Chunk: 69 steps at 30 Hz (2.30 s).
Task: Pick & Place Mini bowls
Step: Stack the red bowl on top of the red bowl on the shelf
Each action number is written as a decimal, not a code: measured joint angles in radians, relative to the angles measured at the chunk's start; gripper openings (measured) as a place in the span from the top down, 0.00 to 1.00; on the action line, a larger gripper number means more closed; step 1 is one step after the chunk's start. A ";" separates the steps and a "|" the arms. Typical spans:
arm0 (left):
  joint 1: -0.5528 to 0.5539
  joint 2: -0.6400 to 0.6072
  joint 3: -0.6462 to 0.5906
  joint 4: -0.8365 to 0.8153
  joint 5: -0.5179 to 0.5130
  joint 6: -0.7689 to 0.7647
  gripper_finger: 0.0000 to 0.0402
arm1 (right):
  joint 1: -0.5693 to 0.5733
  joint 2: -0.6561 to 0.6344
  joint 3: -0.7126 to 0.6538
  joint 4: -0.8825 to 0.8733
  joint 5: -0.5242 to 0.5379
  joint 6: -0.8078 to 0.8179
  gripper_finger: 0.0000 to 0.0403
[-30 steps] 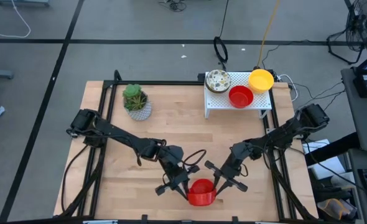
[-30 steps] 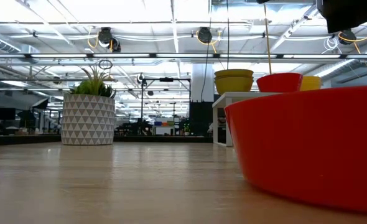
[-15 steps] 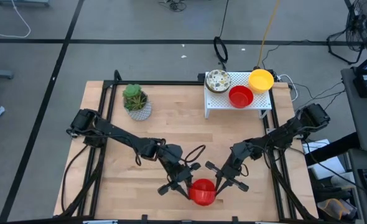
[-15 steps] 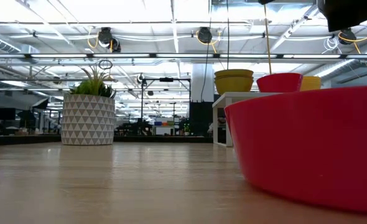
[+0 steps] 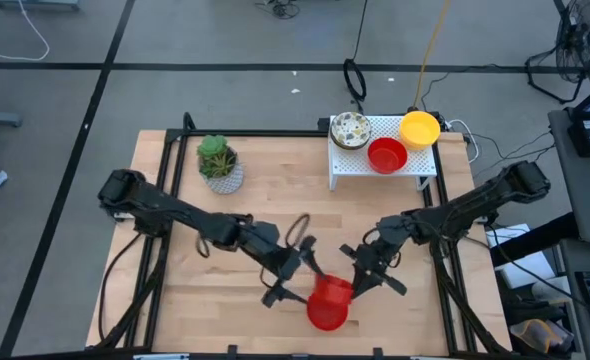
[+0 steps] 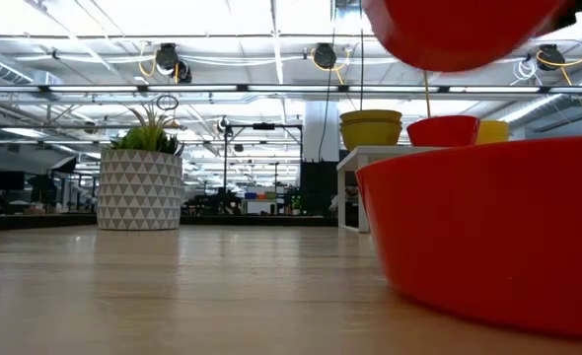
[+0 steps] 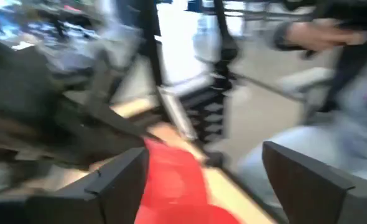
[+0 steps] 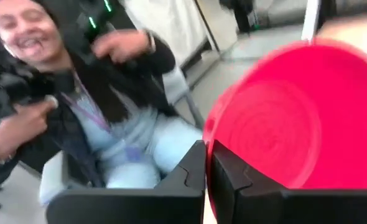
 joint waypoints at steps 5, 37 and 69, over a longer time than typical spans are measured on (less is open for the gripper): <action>0.016 -0.069 0.001 -0.041 -0.290 -0.010 0.14 | 0.001 -0.079 -0.003 -0.125 0.077 0.061 1.00; 0.032 -0.233 0.001 -0.468 -0.763 -0.343 0.13 | -0.472 -0.258 0.438 -1.267 1.077 -0.193 1.00; 0.070 -0.233 0.001 -0.539 -0.764 -0.368 0.13 | -0.632 -0.144 0.439 -1.429 1.070 -0.215 0.84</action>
